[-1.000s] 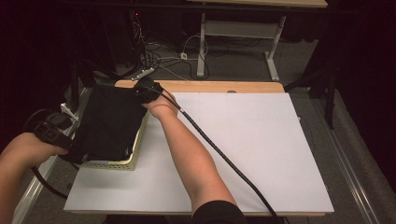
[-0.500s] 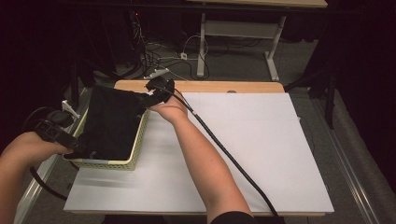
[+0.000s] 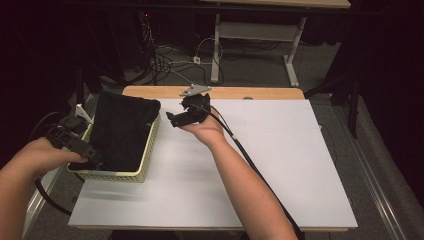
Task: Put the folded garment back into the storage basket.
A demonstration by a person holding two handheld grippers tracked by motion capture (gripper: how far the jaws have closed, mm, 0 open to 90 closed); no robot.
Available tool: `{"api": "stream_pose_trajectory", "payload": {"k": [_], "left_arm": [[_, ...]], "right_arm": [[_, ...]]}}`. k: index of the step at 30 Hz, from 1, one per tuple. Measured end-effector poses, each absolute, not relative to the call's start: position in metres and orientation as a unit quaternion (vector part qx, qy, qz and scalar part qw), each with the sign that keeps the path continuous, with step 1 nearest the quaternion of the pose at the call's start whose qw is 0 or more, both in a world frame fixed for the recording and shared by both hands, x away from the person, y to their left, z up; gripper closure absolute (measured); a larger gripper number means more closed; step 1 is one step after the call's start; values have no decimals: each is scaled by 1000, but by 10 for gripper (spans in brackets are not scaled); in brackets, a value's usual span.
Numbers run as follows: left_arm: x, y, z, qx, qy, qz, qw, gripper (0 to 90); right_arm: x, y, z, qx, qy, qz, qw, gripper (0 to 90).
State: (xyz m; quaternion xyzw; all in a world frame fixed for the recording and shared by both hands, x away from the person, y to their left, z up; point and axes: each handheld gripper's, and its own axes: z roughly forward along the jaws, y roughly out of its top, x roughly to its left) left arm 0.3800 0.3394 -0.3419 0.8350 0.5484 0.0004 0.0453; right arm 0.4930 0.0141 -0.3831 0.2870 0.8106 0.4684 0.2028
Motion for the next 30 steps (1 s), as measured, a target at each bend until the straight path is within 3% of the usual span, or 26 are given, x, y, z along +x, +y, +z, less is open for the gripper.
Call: {"api": "stream_pose_trajectory", "payload": {"k": [30], "left_arm": [[402,284,-360,852,521,-17,49,0]], "right_arm": [[381,-158,-440,340,780,470,234,1]]}}
